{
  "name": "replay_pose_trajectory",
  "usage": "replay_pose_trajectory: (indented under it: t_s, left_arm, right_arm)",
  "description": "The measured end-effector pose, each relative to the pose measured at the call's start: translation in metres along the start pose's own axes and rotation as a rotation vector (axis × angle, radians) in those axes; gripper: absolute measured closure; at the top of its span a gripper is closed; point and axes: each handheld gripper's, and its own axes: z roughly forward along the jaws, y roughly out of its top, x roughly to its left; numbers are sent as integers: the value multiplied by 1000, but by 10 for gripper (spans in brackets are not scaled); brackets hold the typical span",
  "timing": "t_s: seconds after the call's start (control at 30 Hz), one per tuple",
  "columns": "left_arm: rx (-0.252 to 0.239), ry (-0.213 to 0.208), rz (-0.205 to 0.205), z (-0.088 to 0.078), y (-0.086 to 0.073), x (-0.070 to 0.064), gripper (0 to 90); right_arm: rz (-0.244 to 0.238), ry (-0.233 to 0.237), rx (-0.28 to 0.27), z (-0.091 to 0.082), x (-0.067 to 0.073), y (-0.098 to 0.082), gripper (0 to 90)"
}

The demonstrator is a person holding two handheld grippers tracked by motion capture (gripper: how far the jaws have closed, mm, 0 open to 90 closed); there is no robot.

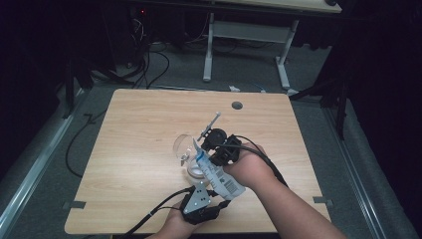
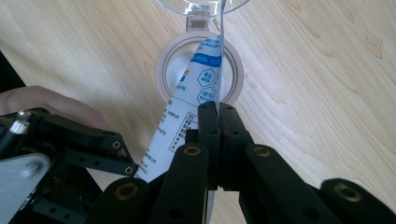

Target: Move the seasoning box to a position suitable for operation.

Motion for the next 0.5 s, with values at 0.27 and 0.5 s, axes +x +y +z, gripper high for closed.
replay_pose_trajectory:
  t_s: [0.27,0.5]
  left_arm:
    - [15,14,-5,1,-6,5,624]
    - [27,31,-9,2,-10,10,630]
  right_arm:
    - [7,5,2,1,2,-2,900]
    - [15,5,5,1,2,-5,900]
